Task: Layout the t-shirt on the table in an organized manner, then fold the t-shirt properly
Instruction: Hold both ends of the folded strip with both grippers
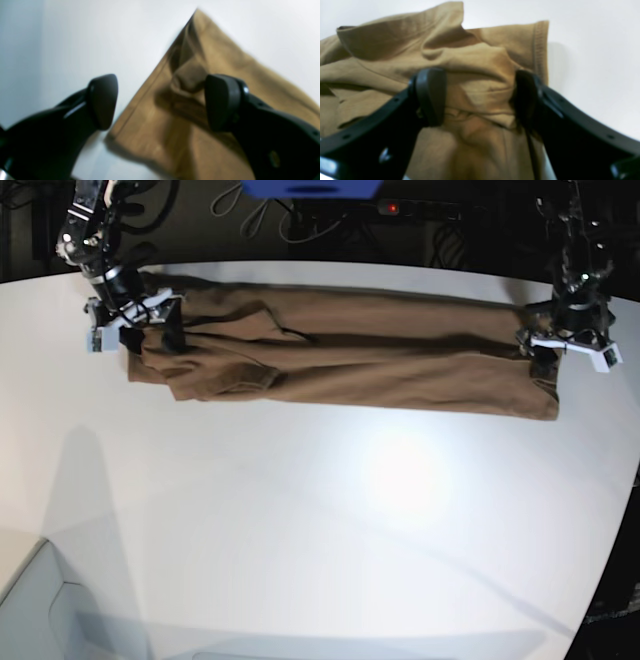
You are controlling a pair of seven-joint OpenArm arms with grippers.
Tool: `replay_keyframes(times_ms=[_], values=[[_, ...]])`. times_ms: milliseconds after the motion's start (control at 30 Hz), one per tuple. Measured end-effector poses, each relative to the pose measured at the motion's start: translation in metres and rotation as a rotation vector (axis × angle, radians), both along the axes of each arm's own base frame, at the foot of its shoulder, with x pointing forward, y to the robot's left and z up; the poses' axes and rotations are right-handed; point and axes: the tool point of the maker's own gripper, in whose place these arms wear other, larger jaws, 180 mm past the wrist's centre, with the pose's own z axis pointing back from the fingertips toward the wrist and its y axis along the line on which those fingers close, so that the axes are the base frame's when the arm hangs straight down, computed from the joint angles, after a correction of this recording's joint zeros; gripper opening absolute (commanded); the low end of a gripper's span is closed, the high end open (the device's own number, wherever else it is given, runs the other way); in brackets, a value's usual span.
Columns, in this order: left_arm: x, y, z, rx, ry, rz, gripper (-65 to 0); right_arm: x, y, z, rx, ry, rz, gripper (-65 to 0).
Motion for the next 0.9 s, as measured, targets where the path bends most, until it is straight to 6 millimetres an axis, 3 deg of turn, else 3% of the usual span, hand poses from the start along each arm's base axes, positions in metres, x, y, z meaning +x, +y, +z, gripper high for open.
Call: replay_keyframes(times_ms=[267, 533, 600, 700, 900], values=[[-0.002, 0.004, -0.014, -0.010, 0.033, 0.019, -12.7, 0.000, 0.000, 0.000, 0.000, 0.000, 0.000, -21.7], [0.009, 0.009, -0.016, -0.007, 0.019, 0.035, -13.6, 0.002, 0.000, 0.000, 0.000, -0.001, 0.001, -21.7], [0.012, 0.001, -0.018, 0.004, 0.026, -0.001, -19.3, 0.002, 0.000, 0.001, -0.003, -0.002, 0.002, -21.7], [0.017, -0.012, -0.020, 0.001, 0.023, -0.038, -33.4, 0.002, 0.000, 0.001, -0.005, -0.001, 0.003, -21.7], [0.021, -0.018, -0.020, -0.020, 0.012, -0.046, -59.4, 0.002, 0.000, 0.001, -0.005, -0.001, 0.004, -21.7]])
